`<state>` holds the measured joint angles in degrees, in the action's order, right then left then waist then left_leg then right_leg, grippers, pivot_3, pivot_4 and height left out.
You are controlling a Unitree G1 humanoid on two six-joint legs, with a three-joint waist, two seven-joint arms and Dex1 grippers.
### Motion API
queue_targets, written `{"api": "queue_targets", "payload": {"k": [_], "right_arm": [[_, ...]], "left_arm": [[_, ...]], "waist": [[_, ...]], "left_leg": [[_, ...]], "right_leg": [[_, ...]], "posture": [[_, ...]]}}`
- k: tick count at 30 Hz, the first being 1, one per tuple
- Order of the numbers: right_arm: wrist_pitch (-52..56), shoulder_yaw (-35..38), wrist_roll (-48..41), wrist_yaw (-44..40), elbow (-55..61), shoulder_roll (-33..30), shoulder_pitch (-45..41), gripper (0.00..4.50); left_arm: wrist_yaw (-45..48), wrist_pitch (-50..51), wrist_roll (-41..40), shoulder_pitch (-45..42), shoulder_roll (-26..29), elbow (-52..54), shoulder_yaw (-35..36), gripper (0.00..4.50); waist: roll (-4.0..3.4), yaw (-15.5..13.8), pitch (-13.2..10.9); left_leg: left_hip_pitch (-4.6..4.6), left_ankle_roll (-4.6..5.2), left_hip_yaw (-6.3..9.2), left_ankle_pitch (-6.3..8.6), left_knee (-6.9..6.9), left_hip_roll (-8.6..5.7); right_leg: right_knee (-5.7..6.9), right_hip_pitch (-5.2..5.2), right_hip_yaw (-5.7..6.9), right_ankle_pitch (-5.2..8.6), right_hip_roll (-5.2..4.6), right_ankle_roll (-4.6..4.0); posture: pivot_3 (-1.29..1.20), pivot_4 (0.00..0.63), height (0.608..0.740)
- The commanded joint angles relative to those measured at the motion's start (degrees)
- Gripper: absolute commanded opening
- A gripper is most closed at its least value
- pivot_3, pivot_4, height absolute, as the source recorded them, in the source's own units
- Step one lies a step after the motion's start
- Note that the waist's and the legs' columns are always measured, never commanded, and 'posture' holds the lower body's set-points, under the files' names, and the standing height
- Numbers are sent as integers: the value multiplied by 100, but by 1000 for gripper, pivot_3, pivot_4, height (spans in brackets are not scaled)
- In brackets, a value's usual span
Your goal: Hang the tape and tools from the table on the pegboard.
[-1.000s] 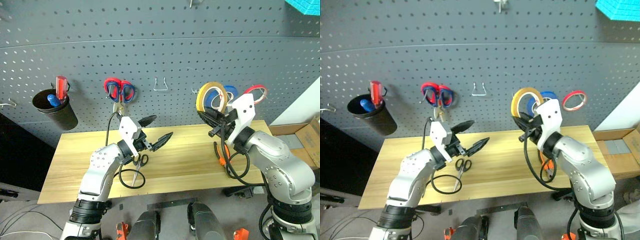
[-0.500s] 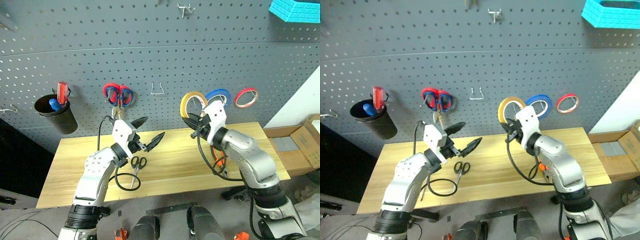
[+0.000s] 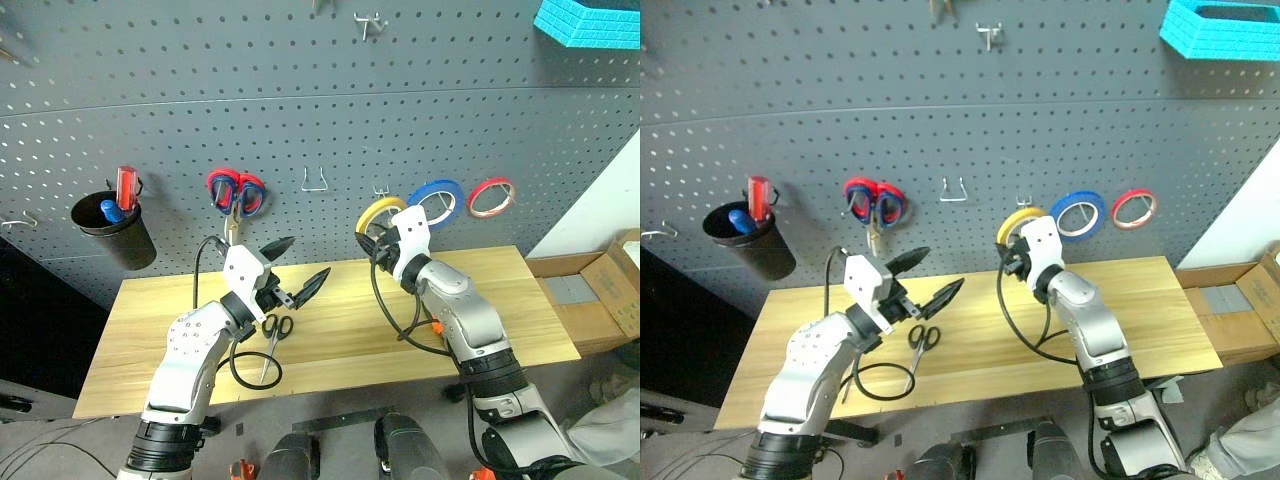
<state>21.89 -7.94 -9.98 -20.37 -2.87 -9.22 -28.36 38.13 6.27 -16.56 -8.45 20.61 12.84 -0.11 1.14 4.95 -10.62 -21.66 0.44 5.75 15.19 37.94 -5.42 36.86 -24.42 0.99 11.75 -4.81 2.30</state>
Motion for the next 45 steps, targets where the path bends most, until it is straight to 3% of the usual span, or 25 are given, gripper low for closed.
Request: {"api": "queue_targets", "payload": {"k": [1,6,11,14,19,26,32,35,41,45], "right_arm": [[270,204,-424,-318,863,-135,373,2855],[1778,145,-1347,-1204,2382,-1132,1727,4487],[2948,158,-900,-533,2210,-1757,2227,4487],[3560,832,-966,132,1765,-1347,1901,4487],[3778,954,-322,1091,603,-1024,1133,4487],[3831,971,70,1476,-90,-977,767,4487],[3909,1173,35,1520,-521,-813,609,4487],[3956,1373,-44,1538,-621,-677,523,3924],[4105,1443,-20,1534,-378,-665,380,1942],[4449,1001,-77,1058,207,-1117,522,1831]], "left_arm": [[43,93,-77,91,93,312,-43,4500],[248,336,45,265,374,421,-257,4500],[530,212,229,542,745,392,-495,4500],[518,489,-57,628,694,656,-444,4500],[569,662,-31,893,857,899,-480,4500],[408,979,-205,1010,878,1252,-330,4500],[381,1058,-203,1054,902,1320,-354,4500],[354,1120,-300,979,856,1315,-288,4500],[295,1290,-468,837,866,1352,-173,4500],[311,1244,-467,771,880,1238,-107,4500]], "waist": [[-2,-5,-4],[-7,-31,-26],[-12,-21,-132],[-5,-15,-205],[6,-22,-316],[0,-110,-332],[-2,-127,-347],[-2,-129,-348],[1,-126,-363],[-13,-131,-383]], "left_leg": [[0,1,0,1,-1,0],[-2,11,2,6,-1,4],[11,19,-15,10,0,9],[24,19,-28,10,3,13],[18,25,-38,13,-2,13],[-76,30,-38,17,-2,9],[-78,34,-41,19,-2,10],[-77,34,-41,17,3,11],[-76,34,-44,17,4,10],[-80,35,-43,18,-2,10]], "right_leg": [[0,0,-1,1,0,0],[-5,3,1,7,-1,6],[-4,12,-10,39,-6,26],[1,21,-21,51,-11,6],[-5,11,-23,37,-11,41],[0,-86,-23,15,-12,6],[-2,-86,-23,17,-13,7],[0,-83,-22,17,-12,10],[0,-84,-21,15,-11,11],[-1,-88,-22,14,-11,9]], "posture": [[-176,164,740],[-160,212,740],[-161,245,740],[-162,260,740],[-142,278,740],[-124,283,740],[-126,280,740],[-123,279,740],[-125,279,740],[-125,274,740]]}}
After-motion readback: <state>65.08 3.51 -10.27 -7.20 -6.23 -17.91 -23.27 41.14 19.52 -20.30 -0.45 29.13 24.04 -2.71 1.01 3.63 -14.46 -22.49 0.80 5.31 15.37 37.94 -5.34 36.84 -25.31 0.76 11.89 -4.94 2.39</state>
